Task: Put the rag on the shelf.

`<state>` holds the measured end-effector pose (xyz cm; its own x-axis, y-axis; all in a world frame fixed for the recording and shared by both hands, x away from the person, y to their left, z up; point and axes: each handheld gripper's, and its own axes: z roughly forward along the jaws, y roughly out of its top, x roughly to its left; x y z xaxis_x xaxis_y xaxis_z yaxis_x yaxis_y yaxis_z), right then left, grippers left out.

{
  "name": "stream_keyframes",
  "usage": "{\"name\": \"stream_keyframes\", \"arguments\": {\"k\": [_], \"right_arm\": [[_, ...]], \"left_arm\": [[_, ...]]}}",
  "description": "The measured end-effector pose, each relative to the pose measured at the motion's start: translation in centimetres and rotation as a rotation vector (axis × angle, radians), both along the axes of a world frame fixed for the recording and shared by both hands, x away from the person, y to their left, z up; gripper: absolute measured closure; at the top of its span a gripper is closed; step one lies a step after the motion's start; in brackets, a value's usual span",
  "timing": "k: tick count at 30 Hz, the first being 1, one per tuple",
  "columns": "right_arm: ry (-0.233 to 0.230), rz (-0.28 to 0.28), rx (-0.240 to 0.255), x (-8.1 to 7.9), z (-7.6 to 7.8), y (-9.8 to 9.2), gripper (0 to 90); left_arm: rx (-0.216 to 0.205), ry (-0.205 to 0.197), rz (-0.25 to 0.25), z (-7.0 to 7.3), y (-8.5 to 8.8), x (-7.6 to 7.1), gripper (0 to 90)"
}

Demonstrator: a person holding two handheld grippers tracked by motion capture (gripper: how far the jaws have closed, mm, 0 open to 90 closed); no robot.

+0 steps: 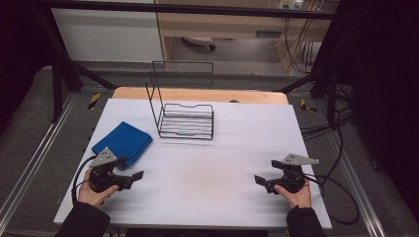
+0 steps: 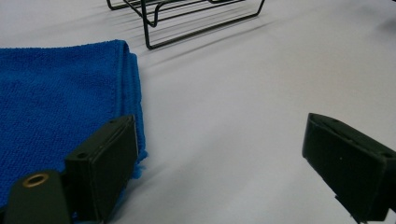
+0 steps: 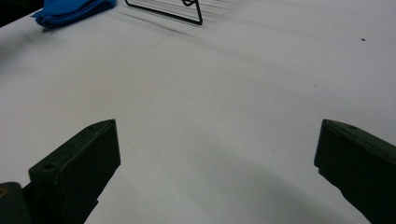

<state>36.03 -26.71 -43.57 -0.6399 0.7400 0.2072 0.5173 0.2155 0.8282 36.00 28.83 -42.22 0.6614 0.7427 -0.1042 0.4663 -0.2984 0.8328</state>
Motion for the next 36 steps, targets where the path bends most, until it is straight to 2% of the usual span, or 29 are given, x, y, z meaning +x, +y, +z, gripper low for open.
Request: {"name": "stream_keyframes", "arguments": {"k": [20, 29, 30, 36], "right_arm": [[0.003, -0.004, -0.002, 0.1, 0.0, 0.1, 0.8], [0.005, -0.003, -0.008, 0.1, 0.0, 0.1, 0.8], [0.006, -0.004, -0.007, 0.1, 0.0, 0.1, 0.8], [0.01, -0.007, -0.008, 0.1, -0.1, 0.2, 0.8]], "left_arm": [[0.025, 0.009, 0.019, 0.4, 0.3, 0.3, 10.0], [0.052, 0.028, 0.068, 1.5, 0.9, 1.4, 11.9], [0.074, 0.032, 0.077, 1.9, 1.1, 1.7, 12.6], [0.099, 0.049, 0.106, 1.9, 1.3, 2.8, 19.4]]}}
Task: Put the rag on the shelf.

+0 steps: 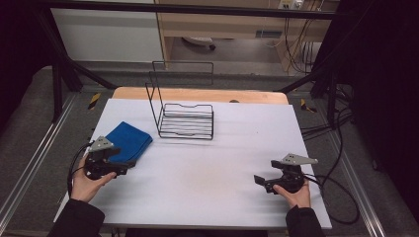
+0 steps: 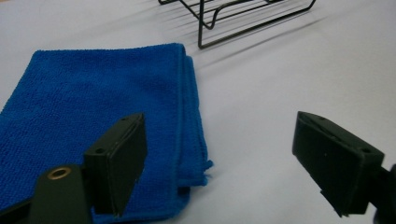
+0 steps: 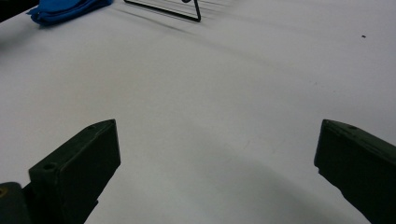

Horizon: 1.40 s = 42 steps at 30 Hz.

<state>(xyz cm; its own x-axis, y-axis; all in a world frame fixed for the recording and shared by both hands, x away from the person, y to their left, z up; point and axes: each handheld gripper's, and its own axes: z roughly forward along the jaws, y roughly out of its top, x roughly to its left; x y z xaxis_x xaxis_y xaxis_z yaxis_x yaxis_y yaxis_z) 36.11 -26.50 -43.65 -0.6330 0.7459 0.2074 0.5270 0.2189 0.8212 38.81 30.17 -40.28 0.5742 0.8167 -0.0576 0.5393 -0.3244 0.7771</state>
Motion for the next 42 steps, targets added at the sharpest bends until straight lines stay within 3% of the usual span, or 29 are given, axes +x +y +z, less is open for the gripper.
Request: {"name": "stream_keyframes", "arguments": {"k": [9, 15, 22, 42], "right_arm": [[0.006, 0.007, -0.009, 0.1, -0.1, 0.1, 1.0], [0.011, 0.01, -0.016, 0.1, -0.2, 0.2, 1.1], [0.009, 0.01, -0.016, 0.1, -0.2, 0.2, 1.1], [0.007, 0.011, -0.01, 0.1, -0.2, 0.2, 1.2]], "left_arm": [[0.074, 0.068, -0.009, -2.0, 0.2, 0.7, 35.2], [0.107, 0.081, -0.015, -2.5, -0.1, 1.0, 45.8], [0.192, 0.087, 0.0, -3.3, -0.4, 1.5, 53.6], [0.217, 0.081, 0.006, -3.7, -0.1, 1.8, 70.7]]}}
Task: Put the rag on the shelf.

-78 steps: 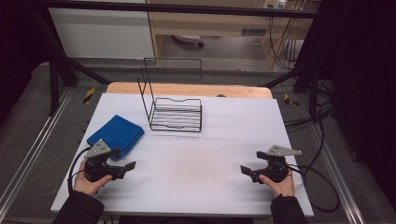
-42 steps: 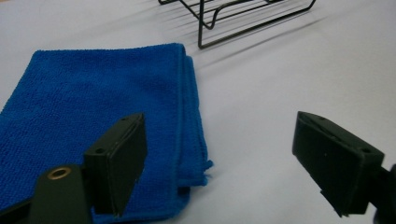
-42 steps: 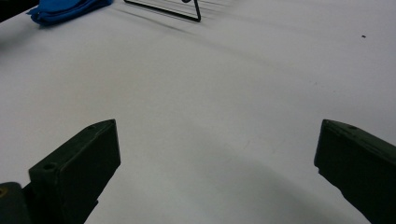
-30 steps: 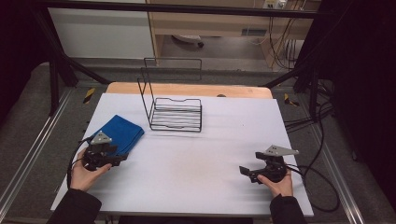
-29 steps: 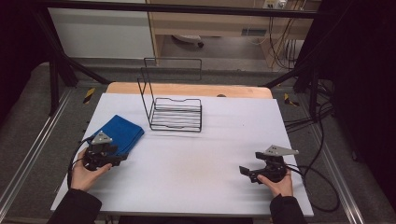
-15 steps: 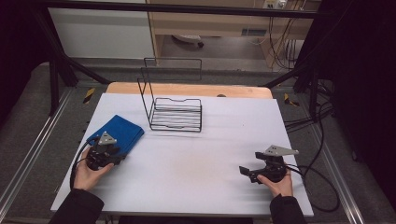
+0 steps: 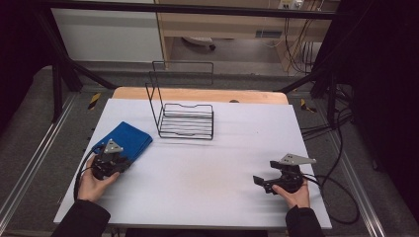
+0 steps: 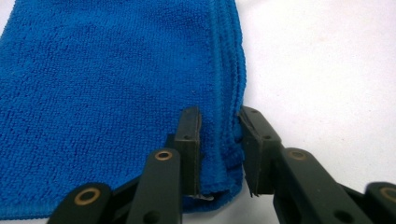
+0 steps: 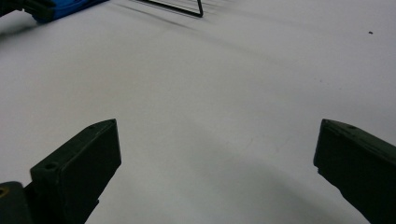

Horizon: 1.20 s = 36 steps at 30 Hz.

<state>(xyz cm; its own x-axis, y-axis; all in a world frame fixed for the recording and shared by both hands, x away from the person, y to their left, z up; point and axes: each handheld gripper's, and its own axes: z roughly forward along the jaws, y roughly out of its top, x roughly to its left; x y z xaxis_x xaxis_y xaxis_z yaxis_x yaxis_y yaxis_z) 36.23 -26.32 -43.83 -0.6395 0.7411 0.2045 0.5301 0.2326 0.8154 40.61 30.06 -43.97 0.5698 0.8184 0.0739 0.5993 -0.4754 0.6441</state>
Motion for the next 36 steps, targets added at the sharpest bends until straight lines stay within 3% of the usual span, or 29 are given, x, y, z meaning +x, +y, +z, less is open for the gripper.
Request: {"name": "stream_keyframes", "arguments": {"k": [4, 6, 13, 22, 29, 36], "right_arm": [[0.0, -0.002, 0.002, 0.0, 0.0, 0.0, 1.2], [0.001, -0.001, 0.003, 0.0, 0.0, 0.0, 1.3], [0.001, 0.0, 0.006, 0.0, 0.0, 0.0, 1.3], [0.0, 0.002, 0.009, 0.0, 0.0, 0.0, 1.4], [0.003, -0.001, 0.012, 0.0, 0.1, 0.0, 1.4], [0.002, 0.0, 0.01, 0.0, 0.1, 0.0, 1.4]], "left_arm": [[-0.007, -0.001, -0.001, 0.0, 0.0, 0.1, 73.1], [-0.012, -0.004, -0.005, -0.1, 0.1, 0.1, 80.3], [0.003, -0.013, -0.002, -0.1, -0.1, 0.1, 83.8], [-0.064, 0.005, 0.021, -0.1, 0.5, 0.2, 85.0], [-0.04, 0.009, 0.008, 0.3, 0.8, -1.2, 58.3], [0.003, 0.003, 0.01, 0.1, 1.0, -1.3, 60.0]]}}
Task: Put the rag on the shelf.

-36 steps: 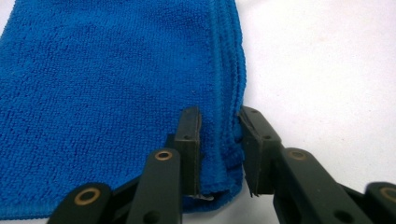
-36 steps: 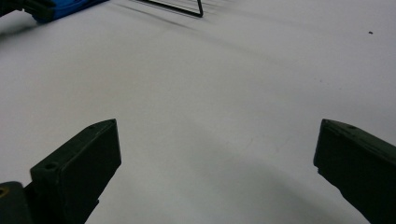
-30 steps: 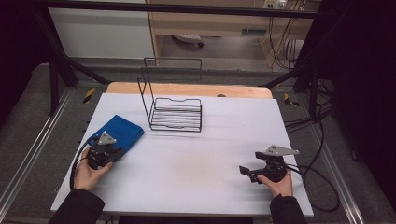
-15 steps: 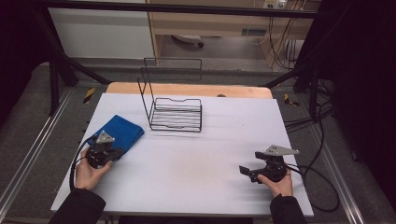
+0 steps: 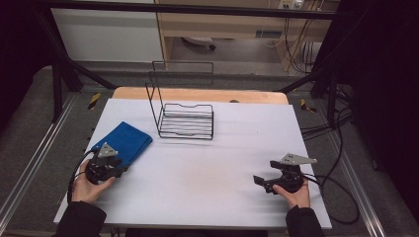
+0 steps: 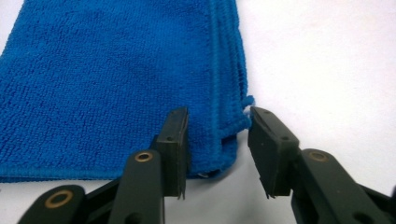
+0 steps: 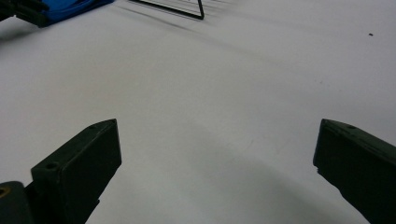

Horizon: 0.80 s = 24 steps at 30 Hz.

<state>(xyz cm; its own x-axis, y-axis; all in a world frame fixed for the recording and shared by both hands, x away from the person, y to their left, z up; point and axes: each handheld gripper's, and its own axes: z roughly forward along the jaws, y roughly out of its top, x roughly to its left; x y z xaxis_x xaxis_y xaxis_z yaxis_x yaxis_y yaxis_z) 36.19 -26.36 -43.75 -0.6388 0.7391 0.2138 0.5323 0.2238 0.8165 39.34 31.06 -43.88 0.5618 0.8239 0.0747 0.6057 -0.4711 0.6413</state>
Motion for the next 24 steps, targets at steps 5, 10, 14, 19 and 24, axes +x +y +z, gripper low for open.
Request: {"name": "stream_keyframes", "arguments": {"k": [5, 10, 14, 19, 24], "right_arm": [[0.0, -0.001, 0.001, 0.0, 0.0, 0.0, 1.4], [-0.001, 0.001, 0.003, 0.0, 0.0, 0.0, 1.4], [-0.002, 0.001, 0.005, 0.0, 0.0, 0.0, 1.5], [-0.004, 0.006, 0.003, 0.1, 0.1, -0.1, 1.5], [-0.007, 0.001, 0.009, 0.0, 0.1, -0.1, 1.5]], "left_arm": [[0.011, -0.019, 0.011, -0.2, 0.0, 0.2, 68.7], [-0.002, -0.024, 0.014, -0.3, 0.1, 0.5, 82.9], [-0.039, -0.004, 0.037, -0.2, 0.3, 0.8, 86.5], [-0.077, 0.008, 0.049, -0.1, 0.6, 0.7, 87.4], [-0.131, 0.015, 0.059, 0.5, 1.1, 0.5, 87.7]]}}
